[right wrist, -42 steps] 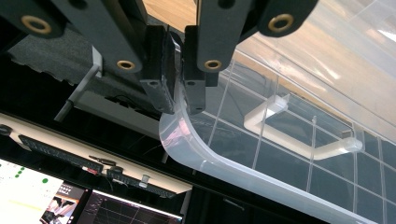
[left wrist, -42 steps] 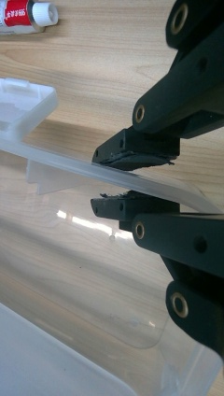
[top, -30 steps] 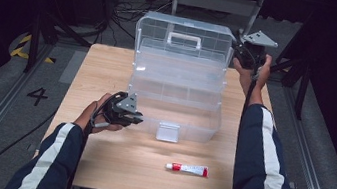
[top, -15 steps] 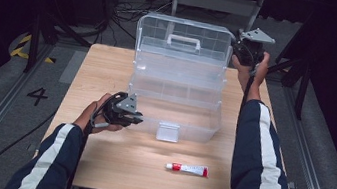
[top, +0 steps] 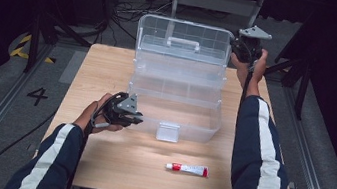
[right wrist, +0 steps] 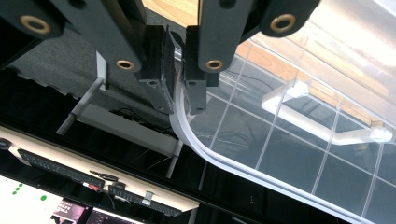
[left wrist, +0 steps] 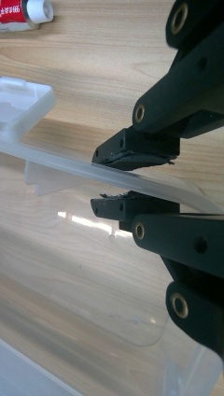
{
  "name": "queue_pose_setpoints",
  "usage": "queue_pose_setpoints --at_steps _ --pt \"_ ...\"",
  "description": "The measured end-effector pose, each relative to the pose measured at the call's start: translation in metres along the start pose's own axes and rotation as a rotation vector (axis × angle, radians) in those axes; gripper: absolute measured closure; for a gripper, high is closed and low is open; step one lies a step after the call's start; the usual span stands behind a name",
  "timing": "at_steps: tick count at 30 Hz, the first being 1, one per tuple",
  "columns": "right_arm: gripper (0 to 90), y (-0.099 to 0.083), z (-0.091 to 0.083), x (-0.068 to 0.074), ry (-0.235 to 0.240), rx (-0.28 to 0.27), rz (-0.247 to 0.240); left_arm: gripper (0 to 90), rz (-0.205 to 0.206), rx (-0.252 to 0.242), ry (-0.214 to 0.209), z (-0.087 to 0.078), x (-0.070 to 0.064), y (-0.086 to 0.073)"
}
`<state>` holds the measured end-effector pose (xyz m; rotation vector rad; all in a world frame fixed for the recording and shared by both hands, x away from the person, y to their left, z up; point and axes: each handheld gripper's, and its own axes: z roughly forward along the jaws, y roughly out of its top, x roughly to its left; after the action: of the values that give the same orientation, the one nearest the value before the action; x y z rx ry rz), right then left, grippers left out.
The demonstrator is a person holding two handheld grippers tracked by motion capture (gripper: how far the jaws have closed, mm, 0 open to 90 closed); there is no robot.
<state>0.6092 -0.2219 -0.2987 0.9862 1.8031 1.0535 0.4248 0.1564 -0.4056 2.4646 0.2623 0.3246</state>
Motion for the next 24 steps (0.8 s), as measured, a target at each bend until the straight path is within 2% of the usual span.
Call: queue_pose_setpoints --at_steps 17,24 --pt "83.4 0.0 0.016 -0.004 0.009 0.04 0.01 75.6 -0.006 -0.011 -0.001 0.001 0.0 -0.001" --pt "83.1 0.0 0.02 -0.006 0.015 0.055 0.009 75.0 0.004 0.0 0.006 0.002 -0.001 0.0"
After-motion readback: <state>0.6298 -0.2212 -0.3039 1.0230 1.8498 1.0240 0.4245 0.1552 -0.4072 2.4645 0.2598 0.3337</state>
